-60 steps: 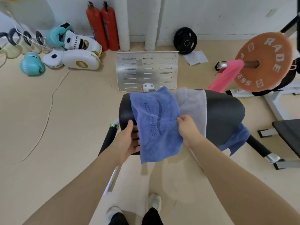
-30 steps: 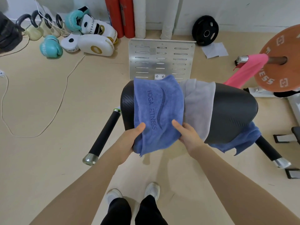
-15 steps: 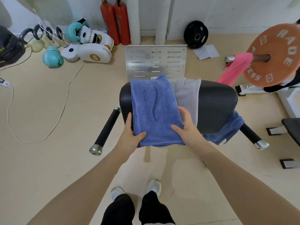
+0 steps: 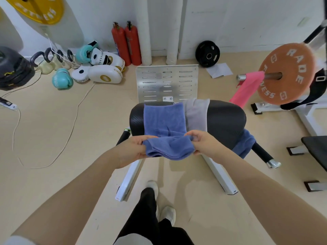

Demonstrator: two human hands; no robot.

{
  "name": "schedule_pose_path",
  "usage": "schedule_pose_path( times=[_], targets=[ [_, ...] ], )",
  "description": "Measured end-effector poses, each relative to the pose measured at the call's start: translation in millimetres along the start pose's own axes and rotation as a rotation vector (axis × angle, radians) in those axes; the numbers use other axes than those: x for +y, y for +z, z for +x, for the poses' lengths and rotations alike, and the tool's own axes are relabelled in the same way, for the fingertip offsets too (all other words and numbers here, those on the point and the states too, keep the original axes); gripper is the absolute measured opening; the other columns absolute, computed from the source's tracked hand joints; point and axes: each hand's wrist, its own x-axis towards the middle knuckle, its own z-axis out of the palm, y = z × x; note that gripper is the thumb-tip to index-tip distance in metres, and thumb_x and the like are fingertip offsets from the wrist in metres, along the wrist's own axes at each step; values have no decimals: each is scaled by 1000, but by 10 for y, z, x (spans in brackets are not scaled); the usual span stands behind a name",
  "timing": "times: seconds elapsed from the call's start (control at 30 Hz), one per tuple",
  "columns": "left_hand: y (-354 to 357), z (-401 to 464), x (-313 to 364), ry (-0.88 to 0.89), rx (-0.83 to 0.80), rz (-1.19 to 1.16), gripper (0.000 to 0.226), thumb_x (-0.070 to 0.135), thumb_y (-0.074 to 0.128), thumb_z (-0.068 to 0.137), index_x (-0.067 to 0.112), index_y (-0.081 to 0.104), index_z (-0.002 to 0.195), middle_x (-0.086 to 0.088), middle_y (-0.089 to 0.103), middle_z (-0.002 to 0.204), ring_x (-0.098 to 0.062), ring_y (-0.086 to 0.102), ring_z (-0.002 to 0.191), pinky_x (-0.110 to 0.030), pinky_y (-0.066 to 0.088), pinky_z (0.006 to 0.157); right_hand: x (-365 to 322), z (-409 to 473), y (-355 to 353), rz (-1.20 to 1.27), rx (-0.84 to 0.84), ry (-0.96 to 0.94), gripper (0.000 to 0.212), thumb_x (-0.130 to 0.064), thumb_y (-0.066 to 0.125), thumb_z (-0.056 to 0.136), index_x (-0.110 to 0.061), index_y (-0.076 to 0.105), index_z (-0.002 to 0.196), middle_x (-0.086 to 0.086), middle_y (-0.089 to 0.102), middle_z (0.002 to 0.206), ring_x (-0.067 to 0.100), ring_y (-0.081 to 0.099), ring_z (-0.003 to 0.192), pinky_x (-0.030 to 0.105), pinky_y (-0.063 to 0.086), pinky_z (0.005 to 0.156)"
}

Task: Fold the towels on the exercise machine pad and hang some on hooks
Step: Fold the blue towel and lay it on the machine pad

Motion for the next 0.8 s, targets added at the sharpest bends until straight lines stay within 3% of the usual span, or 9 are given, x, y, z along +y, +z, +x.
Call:
schedule_pose_path(
  times=[0.07, 0.17, 0.27, 0.37, 0.5, 0.63, 0.73, 0.8],
  targets=[
    [-53, 116, 78, -26, 111, 145, 12, 18, 56, 91, 24, 63, 98, 9, 73, 83, -8, 69, 80, -18, 54, 72, 58, 148, 28, -32, 103, 7, 12, -19, 61, 85, -12, 65, 94, 6, 65, 80, 22, 59, 74, 30, 48, 68],
    [-107, 400, 177, -112, 344, 210, 30, 40, 47, 93, 12, 57, 93, 1, 62, 73, -12, 57, 67, -21, 47, 64, 53, 317, 63, 44, 233, -7, 37, -40, 61, 84, -4, 62, 76, 13, 57, 72, 27, 50, 66, 35, 46, 66],
    [-167, 612, 210, -104, 479, 213, 41, 48, 41, 93, 16, 56, 114, 2, 57, 100, -21, 57, 97, -27, 44, 84, -23, 472, 91, 124, 320, -15, 34, -37, 51, 93, -5, 63, 87, 12, 61, 86, 23, 53, 74, 31, 46, 67],
    [-242, 741, 216, -29, 541, 142, 46, 48, 37, 94, 18, 50, 126, -3, 56, 119, -26, 53, 114, -33, 41, 98, -65, 693, 114, 112, 485, -85, 31, -35, 47, 95, -8, 56, 85, 8, 54, 90, 16, 51, 76, 26, 42, 65],
    [-308, 903, 170, 87, 594, 88, 38, 41, 38, 96, 21, 49, 126, -1, 58, 125, -19, 54, 112, -30, 43, 95, -113, 989, 211, 59, 606, -13, 23, -36, 42, 97, -16, 54, 97, 2, 57, 101, 14, 55, 89, 27, 46, 80],
    [-351, 1094, 181, 145, 697, 326, 41, 31, 45, 95, 17, 40, 133, -3, 53, 131, -22, 51, 118, -32, 41, 99, -125, 1141, 236, 124, 541, 152, 29, -39, 42, 96, -17, 47, 113, -1, 55, 108, 16, 52, 98, 30, 43, 85],
    [-396, 1228, 217, 180, 770, 529, 35, 24, 47, 95, 14, 47, 129, -8, 51, 130, -24, 50, 118, -26, 37, 97, -145, 1124, 215, 192, 507, 154, 37, -43, 51, 91, -17, 44, 116, -2, 55, 108, 18, 54, 101, 34, 46, 91],
    [-426, 1277, 280, 156, 808, 635, 32, 19, 43, 96, 11, 49, 127, -12, 46, 131, -27, 48, 117, -25, 36, 93, -166, 1100, 215, 163, 525, 143, 42, -39, 57, 88, -12, 46, 118, 2, 56, 106, 19, 56, 98, 33, 47, 88]
  ],
)
